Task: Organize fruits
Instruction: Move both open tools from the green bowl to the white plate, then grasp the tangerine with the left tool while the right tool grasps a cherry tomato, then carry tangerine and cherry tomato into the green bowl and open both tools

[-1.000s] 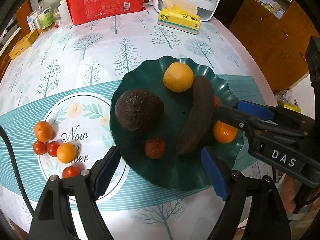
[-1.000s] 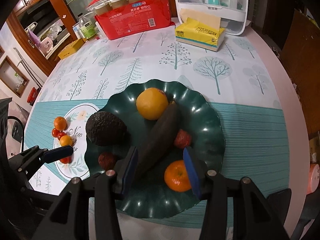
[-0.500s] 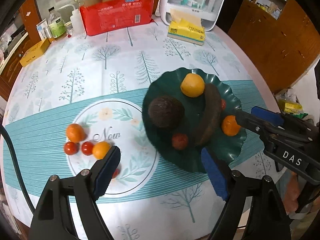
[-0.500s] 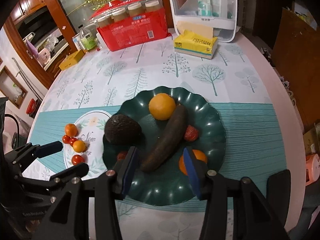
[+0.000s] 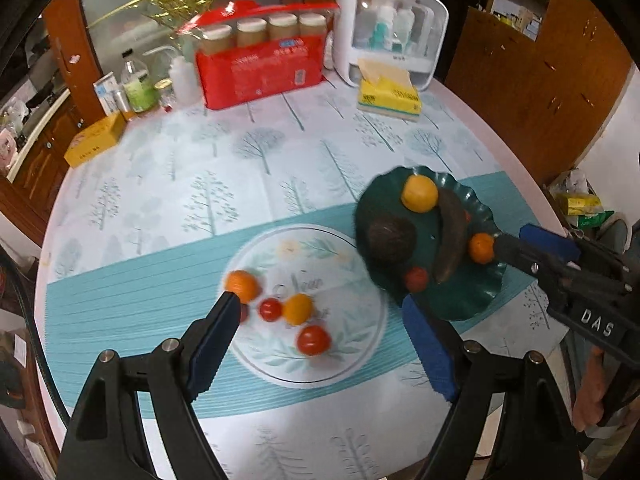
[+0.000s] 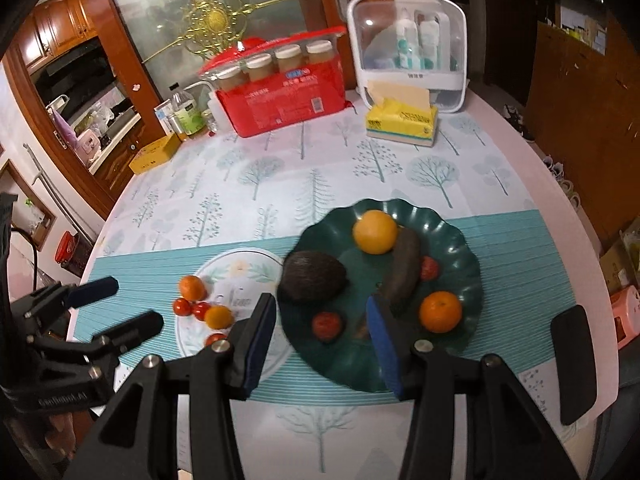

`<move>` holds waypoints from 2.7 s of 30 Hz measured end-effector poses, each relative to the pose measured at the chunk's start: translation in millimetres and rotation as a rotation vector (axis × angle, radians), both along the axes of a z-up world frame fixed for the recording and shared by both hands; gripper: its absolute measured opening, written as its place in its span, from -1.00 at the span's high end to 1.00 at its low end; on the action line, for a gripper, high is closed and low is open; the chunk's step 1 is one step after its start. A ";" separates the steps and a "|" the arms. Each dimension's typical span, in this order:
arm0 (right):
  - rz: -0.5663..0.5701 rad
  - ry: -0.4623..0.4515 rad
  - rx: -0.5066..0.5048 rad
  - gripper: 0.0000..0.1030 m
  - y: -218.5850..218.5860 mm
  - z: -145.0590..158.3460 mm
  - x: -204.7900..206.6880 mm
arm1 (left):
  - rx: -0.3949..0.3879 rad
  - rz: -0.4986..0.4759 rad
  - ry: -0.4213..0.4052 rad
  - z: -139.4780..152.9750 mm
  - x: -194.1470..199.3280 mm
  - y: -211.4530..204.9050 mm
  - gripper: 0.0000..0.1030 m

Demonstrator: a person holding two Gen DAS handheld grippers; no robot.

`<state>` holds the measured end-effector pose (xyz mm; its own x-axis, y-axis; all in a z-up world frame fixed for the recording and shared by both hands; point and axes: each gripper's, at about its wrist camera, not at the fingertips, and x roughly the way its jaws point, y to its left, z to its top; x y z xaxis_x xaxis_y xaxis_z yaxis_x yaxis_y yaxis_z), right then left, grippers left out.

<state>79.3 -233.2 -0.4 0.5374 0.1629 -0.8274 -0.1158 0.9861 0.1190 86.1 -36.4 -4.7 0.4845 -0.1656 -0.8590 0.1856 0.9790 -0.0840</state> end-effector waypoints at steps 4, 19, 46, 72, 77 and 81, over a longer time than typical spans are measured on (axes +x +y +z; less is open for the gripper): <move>0.000 -0.008 -0.013 0.07 23.4 0.3 -7.6 | -0.003 0.010 -0.018 4.7 -0.8 27.3 -0.59; 0.001 0.064 -0.040 0.07 100.0 -47.9 -21.9 | -0.005 -0.014 0.010 -27.3 28.3 99.3 -0.59; 0.035 0.218 0.017 0.07 132.8 -142.9 2.8 | -0.039 -0.105 0.246 -153.0 99.5 72.2 -0.29; 0.148 0.150 -0.066 0.29 151.8 -144.9 3.7 | -0.034 -0.102 0.194 -140.2 91.4 61.0 0.28; 0.153 0.116 -0.056 0.30 146.7 -133.2 -3.6 | -0.022 -0.117 0.166 -124.2 80.1 52.6 0.28; 0.148 0.086 -0.039 0.30 138.2 -121.3 -11.4 | -0.012 -0.133 0.140 -110.6 70.2 41.6 0.28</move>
<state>67.9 -95.1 -121.7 0.4368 0.2023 -0.8765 -0.2513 0.9630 0.0971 156.3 5.3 -115.2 0.3332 -0.2305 -0.9142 0.2987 0.9455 -0.1295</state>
